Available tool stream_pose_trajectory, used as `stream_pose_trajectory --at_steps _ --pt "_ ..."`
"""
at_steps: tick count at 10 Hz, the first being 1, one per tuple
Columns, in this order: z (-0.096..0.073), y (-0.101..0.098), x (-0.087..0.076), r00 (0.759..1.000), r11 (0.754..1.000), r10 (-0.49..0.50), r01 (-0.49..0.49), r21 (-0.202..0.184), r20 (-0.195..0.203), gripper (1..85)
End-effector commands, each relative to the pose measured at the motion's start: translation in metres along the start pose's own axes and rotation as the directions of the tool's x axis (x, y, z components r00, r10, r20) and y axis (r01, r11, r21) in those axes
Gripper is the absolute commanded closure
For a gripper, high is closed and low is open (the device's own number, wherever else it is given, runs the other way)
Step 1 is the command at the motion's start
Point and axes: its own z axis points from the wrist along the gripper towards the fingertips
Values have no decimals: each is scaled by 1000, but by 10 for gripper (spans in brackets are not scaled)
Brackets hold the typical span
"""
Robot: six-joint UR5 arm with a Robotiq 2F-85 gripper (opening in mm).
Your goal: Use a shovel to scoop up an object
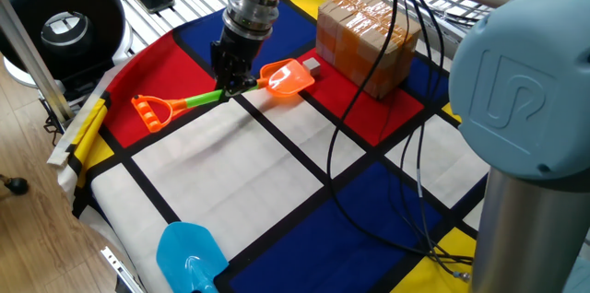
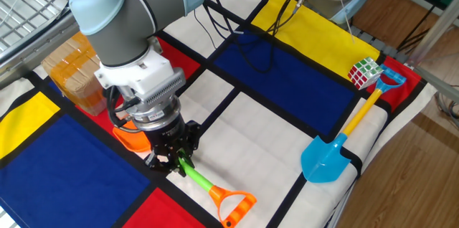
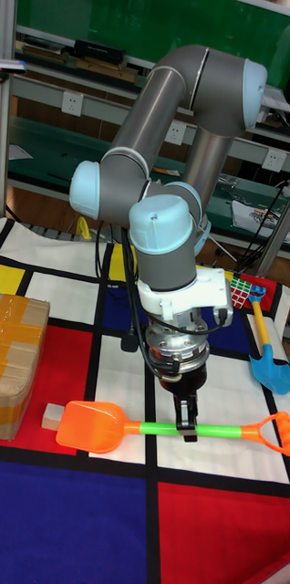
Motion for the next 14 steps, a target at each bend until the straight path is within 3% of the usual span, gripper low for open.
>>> stream_pose_trajectory --at_steps 1,4,8,10,14 --pt "-2 -6 2 1000 1000 17 -17 20 0 847" --pt "-2 -10 7 998 998 55 -54 37 -19 847" --pt "-2 -6 4 997 997 72 -71 22 -8 847" --pt "-2 -4 7 998 998 63 -62 17 -21 847" --pt "-2 -8 6 997 996 78 -78 32 -14 847"
